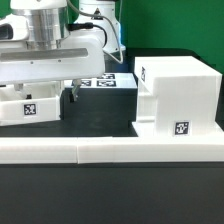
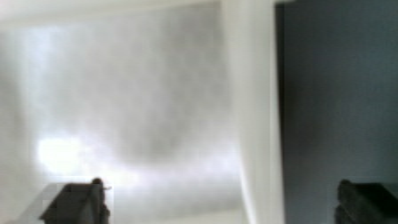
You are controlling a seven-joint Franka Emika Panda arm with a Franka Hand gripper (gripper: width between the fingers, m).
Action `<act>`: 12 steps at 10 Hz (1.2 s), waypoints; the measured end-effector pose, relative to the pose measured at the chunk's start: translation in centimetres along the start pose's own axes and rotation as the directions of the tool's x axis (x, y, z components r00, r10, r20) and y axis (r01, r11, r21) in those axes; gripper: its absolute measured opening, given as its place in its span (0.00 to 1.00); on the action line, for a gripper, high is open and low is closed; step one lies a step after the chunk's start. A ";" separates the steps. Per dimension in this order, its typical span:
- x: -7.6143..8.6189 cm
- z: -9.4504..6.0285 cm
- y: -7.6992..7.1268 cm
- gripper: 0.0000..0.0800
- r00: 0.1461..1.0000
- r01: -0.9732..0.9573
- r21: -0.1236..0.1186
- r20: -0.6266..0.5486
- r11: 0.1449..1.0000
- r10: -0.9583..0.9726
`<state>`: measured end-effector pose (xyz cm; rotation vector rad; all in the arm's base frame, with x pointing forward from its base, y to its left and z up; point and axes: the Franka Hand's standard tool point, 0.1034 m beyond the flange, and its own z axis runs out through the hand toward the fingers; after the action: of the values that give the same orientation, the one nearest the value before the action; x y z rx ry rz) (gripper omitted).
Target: Assemble drawer
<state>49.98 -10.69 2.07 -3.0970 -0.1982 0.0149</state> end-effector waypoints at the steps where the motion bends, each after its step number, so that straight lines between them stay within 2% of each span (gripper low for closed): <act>1: 0.0 0.1 0.0 0.81 1.000 0.001 0.000 0.002 1.000 -0.001; 4: -0.4 0.0 -0.2 0.81 1.000 0.019 0.002 0.004 1.000 -0.019; 6: -2.3 -0.1 -0.5 0.81 0.999 0.053 0.001 0.008 0.999 -0.053; 8: -3.3 0.4 -0.5 0.81 0.998 0.065 -0.011 0.006 0.998 -0.065; 10: -3.6 1.2 -0.5 0.81 0.998 0.069 -0.025 0.000 0.997 -0.069; 12: -3.7 1.5 -0.4 0.81 0.997 0.071 -0.027 0.002 0.997 -0.071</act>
Offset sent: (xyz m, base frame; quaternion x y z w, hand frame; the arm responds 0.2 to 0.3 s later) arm -0.0174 0.0104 0.0122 0.0209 0.0014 -0.0300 0.9993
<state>46.27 -10.70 0.63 -3.1143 -0.3112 0.0112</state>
